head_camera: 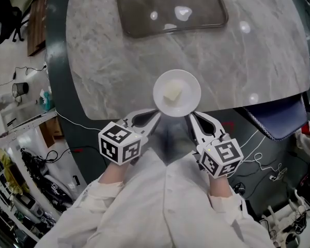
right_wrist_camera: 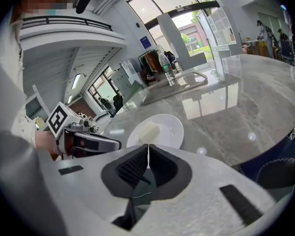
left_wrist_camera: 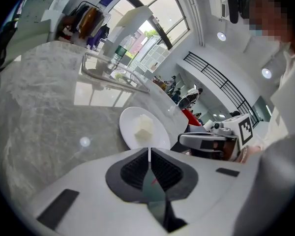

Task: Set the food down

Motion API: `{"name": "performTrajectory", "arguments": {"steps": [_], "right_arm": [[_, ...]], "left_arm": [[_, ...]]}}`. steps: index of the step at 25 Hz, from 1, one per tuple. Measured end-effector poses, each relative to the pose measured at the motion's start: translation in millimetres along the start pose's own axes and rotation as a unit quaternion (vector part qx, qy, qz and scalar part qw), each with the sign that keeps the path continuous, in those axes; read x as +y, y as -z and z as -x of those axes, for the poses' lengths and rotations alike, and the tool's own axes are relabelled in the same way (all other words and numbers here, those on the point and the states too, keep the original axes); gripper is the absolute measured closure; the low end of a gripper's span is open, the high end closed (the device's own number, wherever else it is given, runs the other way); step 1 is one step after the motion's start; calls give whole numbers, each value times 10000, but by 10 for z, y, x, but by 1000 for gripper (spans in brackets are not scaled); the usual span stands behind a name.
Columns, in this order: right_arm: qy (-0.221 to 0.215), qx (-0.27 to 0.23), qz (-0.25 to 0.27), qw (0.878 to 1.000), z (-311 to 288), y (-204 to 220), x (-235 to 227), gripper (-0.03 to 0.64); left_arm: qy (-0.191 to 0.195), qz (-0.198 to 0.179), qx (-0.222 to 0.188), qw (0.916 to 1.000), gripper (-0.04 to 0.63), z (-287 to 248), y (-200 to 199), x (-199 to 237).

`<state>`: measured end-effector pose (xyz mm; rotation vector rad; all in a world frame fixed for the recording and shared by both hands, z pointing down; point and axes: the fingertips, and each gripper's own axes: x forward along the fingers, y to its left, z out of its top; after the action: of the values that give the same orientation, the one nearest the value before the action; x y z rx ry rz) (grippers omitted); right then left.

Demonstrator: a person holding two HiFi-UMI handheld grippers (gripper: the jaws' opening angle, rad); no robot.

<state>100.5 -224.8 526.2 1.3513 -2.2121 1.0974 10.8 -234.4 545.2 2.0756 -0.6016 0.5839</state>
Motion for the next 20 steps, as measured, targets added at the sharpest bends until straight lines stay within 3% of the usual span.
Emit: {"name": "performTrajectory", "arguments": {"steps": [7,17,20], "right_arm": [[142,-76,-349,9993,-21,-1,-106,612],[318,-75,-559,9979,-54,41,-263,609],[236,-5,-579,9980,-68,48,-253,527]], "left_arm": [[-31,158,-11,9999,572,-43,18,75],[-455,233,-171,9985,568,-33,-47,234],[-578,396,-305,9971,559,-24,-81,286]]}}
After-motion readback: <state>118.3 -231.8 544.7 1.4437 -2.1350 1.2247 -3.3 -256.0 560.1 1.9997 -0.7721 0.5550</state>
